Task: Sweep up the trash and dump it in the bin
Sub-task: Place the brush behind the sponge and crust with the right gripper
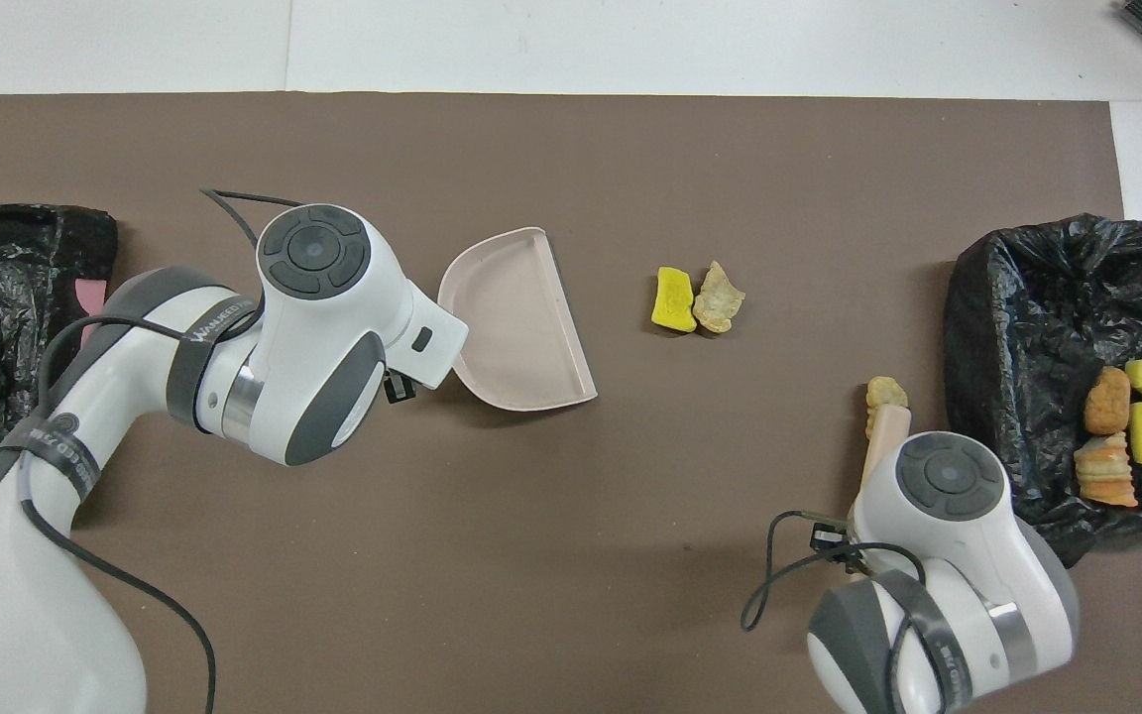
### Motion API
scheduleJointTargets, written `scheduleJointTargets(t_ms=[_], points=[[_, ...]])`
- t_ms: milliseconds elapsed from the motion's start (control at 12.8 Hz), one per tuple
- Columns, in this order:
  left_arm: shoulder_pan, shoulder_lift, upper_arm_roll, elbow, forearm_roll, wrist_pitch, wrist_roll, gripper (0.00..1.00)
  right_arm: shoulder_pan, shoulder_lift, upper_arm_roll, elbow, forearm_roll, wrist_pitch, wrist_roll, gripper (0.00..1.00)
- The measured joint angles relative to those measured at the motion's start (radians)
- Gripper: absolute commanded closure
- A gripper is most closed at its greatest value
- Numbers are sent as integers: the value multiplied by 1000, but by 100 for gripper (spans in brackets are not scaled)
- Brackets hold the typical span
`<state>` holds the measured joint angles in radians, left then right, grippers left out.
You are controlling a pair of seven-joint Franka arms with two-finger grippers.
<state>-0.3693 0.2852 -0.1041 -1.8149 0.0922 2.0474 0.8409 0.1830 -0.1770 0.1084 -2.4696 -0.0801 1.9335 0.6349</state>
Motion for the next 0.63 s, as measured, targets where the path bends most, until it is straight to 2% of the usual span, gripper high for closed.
scheduleJointTargets(t_ms=[235, 392, 627], points=[[-18, -2, -1, -10, 0, 1, -1, 100, 86, 89, 5, 142, 86, -1, -45, 100], [-38, -13, -2, -24, 0, 1, -1, 100, 95, 136, 6, 217, 128, -12, -125, 100], [-46, -31, -3, -52, 0, 1, -1, 100, 92, 203, 6, 381, 129, -95, -165, 100]])
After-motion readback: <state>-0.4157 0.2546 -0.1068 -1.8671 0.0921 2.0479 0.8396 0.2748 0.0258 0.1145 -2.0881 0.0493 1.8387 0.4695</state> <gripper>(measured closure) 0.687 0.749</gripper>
